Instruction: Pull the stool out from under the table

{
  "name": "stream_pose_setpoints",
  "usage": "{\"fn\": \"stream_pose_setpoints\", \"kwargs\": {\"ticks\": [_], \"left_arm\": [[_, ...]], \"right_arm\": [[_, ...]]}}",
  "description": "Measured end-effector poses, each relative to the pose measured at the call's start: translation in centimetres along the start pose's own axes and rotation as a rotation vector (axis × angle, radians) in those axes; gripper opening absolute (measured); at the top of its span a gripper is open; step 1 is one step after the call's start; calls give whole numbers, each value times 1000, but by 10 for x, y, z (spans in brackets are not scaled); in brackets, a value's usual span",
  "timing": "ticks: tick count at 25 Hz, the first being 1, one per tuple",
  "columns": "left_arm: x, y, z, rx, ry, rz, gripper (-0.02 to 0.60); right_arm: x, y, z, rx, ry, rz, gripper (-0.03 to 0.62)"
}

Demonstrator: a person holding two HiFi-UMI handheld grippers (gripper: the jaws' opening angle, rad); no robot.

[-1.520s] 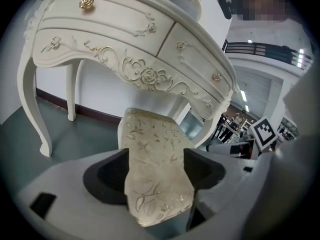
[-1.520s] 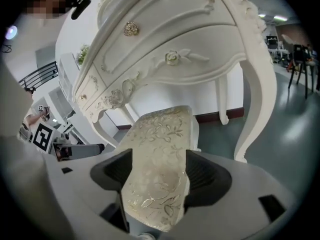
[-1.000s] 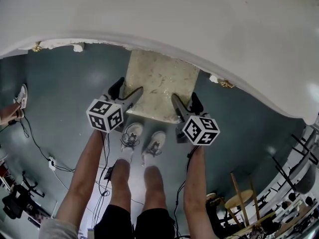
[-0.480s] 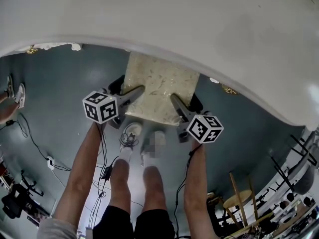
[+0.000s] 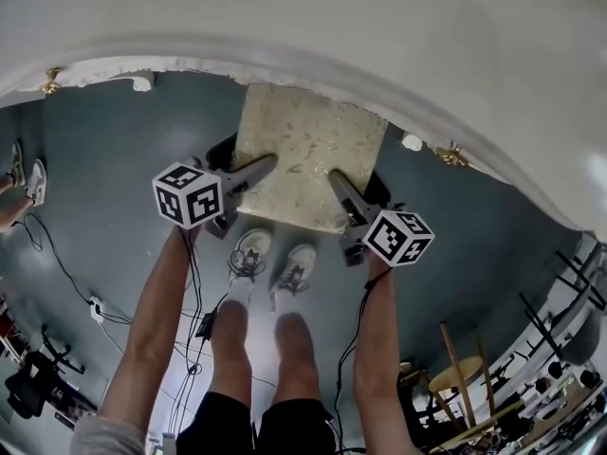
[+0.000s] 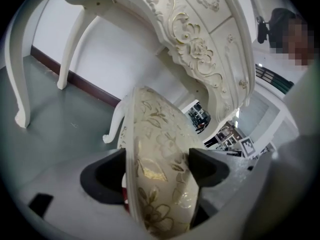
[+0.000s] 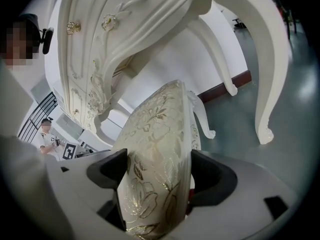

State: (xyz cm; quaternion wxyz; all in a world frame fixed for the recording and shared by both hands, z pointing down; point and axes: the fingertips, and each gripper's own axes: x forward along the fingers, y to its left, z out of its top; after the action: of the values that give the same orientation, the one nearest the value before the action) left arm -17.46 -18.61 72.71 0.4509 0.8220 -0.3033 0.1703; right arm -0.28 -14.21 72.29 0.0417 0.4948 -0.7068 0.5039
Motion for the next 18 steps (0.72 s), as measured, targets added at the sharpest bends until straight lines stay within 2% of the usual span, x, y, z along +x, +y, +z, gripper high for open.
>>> {"fn": "stream_pose_setpoints", "kwargs": {"ticks": [7, 13, 18], "left_arm": [[-7, -9, -2, 7, 16, -5, 396], [-17, -18, -5, 24, 12, 40, 395], [-24, -33, -6, 9, 30, 62, 392]], "right_arm": [[-11, 5, -3, 10, 5, -11, 388], [-23, 11, -7, 14, -27, -52, 388], [-40, 16, -6, 29, -33, -80, 387]]}}
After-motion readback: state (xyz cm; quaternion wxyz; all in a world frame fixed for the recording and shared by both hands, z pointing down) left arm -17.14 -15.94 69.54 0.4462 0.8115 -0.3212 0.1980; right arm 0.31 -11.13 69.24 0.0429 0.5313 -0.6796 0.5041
